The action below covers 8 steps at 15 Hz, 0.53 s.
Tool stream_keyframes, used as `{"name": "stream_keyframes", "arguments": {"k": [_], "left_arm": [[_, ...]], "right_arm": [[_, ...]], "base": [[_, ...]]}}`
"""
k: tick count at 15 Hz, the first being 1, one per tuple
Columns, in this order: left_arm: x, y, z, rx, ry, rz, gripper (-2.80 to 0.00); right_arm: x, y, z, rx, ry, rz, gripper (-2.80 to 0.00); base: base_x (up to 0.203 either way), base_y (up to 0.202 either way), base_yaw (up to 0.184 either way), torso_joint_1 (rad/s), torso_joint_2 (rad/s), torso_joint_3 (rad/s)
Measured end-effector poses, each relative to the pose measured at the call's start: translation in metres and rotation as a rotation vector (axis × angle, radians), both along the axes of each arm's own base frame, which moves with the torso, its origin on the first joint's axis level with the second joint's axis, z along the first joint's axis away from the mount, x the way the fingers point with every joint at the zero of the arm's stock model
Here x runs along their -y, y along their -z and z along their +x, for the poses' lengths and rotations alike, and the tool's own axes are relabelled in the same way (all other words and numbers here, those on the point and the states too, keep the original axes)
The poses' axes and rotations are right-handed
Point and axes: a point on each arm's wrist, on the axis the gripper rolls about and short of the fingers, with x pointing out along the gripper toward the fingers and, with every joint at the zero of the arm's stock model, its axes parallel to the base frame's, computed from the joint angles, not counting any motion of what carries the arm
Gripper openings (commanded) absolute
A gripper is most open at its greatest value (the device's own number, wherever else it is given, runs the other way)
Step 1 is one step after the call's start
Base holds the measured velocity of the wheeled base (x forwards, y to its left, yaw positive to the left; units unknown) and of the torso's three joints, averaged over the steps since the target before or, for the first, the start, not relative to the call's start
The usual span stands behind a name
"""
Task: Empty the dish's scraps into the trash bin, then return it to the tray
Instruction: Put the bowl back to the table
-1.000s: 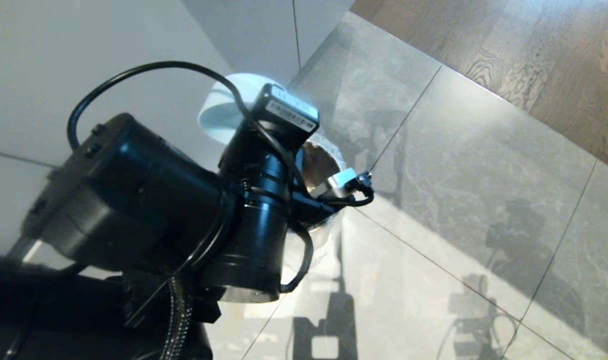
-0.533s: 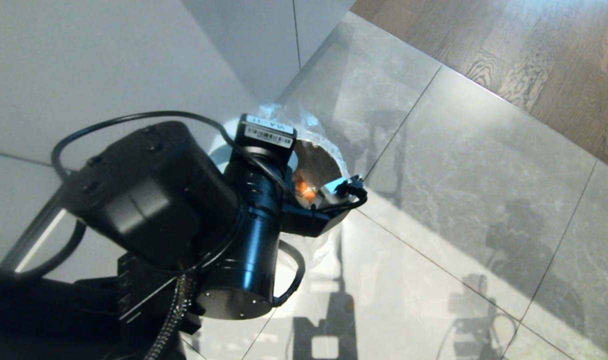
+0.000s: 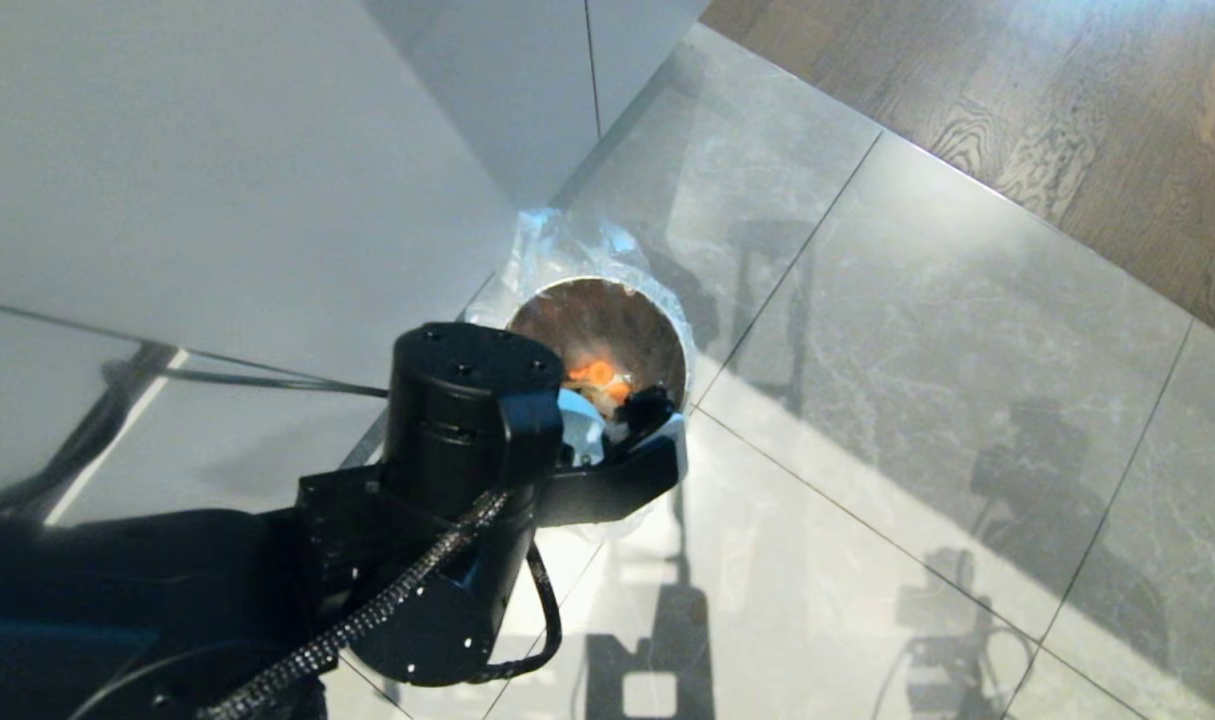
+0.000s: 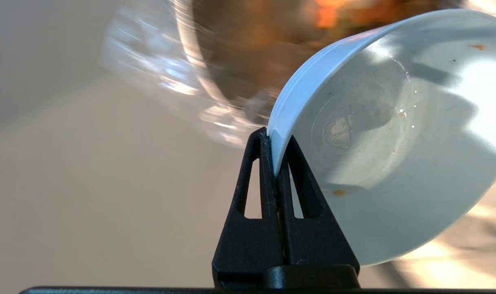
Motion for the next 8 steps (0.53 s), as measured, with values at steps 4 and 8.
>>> {"name": "stream_keyframes", "arguments": {"k": [4,8], "left_arm": [[-0.015,-0.005,0.01,-0.047,0.011,-0.088,-2.8],[-0.029,-0.02,0.029,-0.039,0.039,-0.162,-2.8]], "right_arm": [[0.0,0.0,0.0,0.0,0.0,0.0,-2.8],[0.0,0.0,0.0,0.0,0.0,0.0,-2.8]], "base": [[0.0,0.0,0.0,0.0,0.0,0.0],[0.0,0.0,0.0,0.0,0.0,0.0]]}}
